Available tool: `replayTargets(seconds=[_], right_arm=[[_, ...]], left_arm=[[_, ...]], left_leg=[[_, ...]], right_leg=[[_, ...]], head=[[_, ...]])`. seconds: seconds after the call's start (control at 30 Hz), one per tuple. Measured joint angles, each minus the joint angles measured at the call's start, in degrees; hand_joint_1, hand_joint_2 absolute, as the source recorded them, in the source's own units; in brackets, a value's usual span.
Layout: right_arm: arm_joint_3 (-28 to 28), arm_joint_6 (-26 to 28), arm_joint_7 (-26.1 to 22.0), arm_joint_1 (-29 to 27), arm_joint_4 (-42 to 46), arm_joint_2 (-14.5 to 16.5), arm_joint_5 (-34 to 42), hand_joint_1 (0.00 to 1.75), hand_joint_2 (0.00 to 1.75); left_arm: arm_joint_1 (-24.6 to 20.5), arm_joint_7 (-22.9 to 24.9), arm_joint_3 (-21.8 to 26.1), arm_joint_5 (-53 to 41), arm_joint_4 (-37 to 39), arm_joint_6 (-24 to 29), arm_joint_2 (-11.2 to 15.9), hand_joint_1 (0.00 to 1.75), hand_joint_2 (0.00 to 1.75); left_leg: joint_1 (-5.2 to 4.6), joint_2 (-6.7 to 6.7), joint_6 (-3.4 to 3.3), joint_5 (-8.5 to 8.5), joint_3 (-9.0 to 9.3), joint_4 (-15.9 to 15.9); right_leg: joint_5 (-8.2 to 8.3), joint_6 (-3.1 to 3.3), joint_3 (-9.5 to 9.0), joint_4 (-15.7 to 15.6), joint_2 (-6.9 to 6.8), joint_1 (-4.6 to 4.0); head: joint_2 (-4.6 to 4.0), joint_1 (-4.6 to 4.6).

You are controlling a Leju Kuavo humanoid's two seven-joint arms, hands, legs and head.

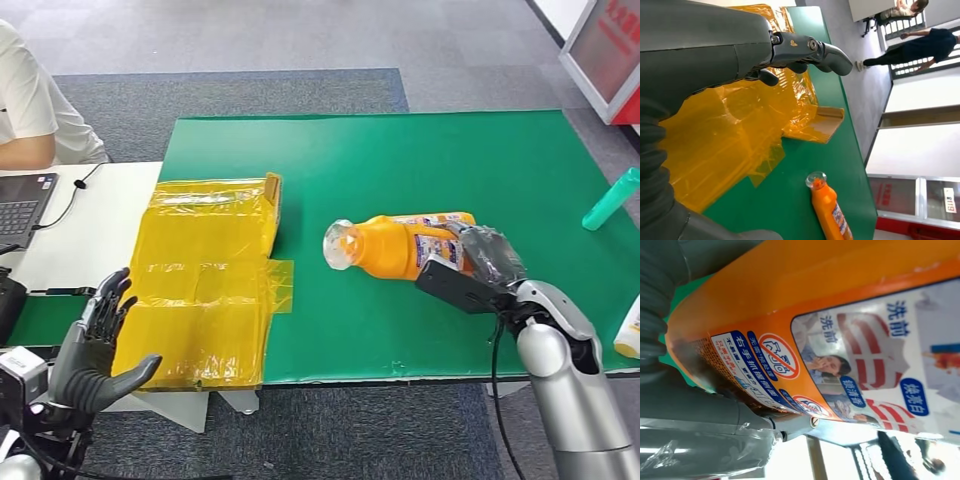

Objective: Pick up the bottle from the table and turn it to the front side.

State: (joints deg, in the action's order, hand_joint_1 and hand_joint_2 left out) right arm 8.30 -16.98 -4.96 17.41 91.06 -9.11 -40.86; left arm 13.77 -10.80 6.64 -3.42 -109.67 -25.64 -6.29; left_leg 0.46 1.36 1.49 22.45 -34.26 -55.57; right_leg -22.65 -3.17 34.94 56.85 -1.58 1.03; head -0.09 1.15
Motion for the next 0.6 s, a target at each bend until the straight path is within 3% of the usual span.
replayTargets(seconds=[0.13, 0.33, 0.6], right_arm=[[0.12, 1.40, -2.02, -2.28, 5.98, 2.81, 7.06, 1.75, 1.75], [3.02, 3.57, -3.38, -5.74, 13.57, 11.15, 10.74, 1.75, 1.75], [7.40, 8.68, -4.16, -8.82, 12.05, 19.57, 16.72, 1.75, 1.75]], left_arm=[[-0.53, -0.01, -0.44, 0.66, -0.88, 0.53, -0.72, 0.00, 1.75], [-4.32, 1.06, -4.63, 0.46, -1.29, 2.57, -2.55, 0.00, 1.75], [-10.23, 2.15, -12.43, -0.04, -0.79, 5.11, -4.14, 0.00, 1.75]], left_leg=[[0.00, 0.00, 0.00, -0.01, 0.01, 0.00], [0.07, 0.00, 0.05, -0.05, 0.02, 0.00], [0.09, 0.00, 0.05, -0.06, 0.01, 0.00]], right_leg=[[0.03, 0.03, 0.00, 0.00, 0.00, 0.00], [0.06, 0.08, 0.02, 0.00, 0.00, -0.09], [0.07, 0.10, 0.03, 0.00, 0.01, -0.11]], head=[[-0.01, 0.02], [0.00, -0.01], [0.00, 0.00]])
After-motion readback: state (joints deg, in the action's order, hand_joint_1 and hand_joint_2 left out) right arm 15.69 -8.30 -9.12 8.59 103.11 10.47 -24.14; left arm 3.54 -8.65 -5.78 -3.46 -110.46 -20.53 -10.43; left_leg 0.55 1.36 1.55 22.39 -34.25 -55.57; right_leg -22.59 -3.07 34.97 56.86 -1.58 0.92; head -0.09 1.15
